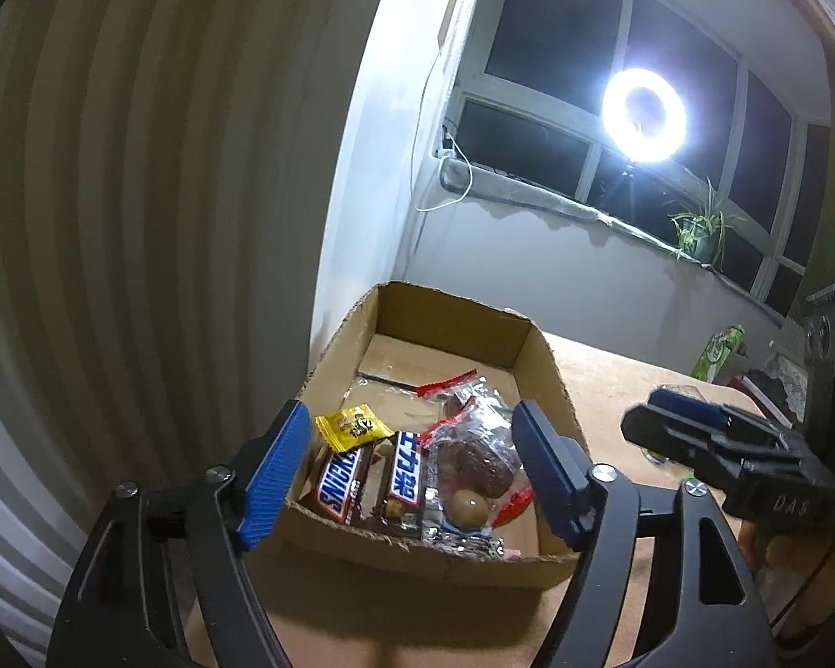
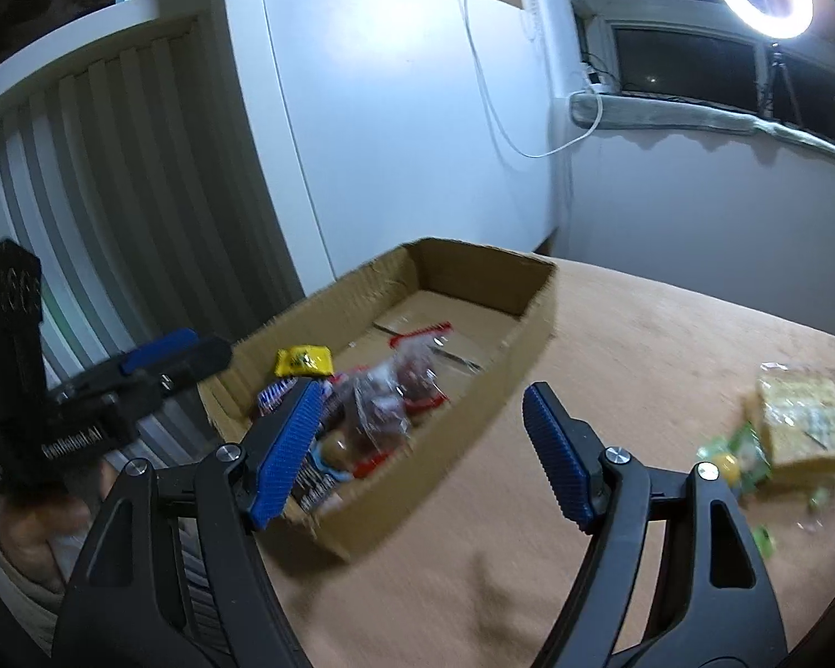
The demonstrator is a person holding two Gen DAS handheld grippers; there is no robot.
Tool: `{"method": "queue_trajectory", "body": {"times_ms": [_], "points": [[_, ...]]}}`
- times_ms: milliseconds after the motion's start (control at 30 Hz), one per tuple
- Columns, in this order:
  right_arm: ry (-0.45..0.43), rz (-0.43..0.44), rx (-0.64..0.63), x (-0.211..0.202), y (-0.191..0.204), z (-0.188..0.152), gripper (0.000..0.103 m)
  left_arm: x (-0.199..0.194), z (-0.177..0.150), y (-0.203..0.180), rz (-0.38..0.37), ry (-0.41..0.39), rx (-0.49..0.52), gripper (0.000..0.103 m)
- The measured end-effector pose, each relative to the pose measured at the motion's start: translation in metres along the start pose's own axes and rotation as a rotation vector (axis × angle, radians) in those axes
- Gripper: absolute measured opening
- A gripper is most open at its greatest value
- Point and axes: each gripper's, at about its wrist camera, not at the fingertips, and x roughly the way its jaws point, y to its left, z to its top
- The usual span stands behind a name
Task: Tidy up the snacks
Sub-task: 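Carry both sweets into the box and open both tools to drop them, then grasp the green candy with the left tool while the right tool grasps a small green sweet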
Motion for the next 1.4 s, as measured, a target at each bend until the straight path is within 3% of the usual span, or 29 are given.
{"method": "queue_trajectory", "body": {"times_ms": [133,233,300,767,933,1400], "points": [[-0.054,0.018,0.129,-0.022,-0.017,0.004,0.085,-0.001,-0.001,-0.002,0.000,0.009,-0.015,0.077],[-0.100,-0.079,0.171,-0.043,-0.028,0.010,0.090,-0.006,0.000,-0.007,0.000,0.007,-0.005,0.077],[-0.108,-0.098,0.158,-0.052,-0.033,0.011,0.090,-0.011,0.001,-0.013,0.002,0.005,0.007,0.077],[-0.047,-0.216,0.248,-0.103,-0.108,-0.048,0.093,-0.025,-0.001,-0.073,-0.050,0.003,0.115,0.080],[-0.025,-0.275,0.217,-0.116,-0.125,-0.066,0.093,-0.022,-0.004,-0.100,-0.076,0.020,0.162,0.080],[0.023,-0.296,0.263,-0.127,-0.186,-0.083,0.093,0.008,-0.026,-0.177,-0.177,0.110,0.284,0.080]]}}
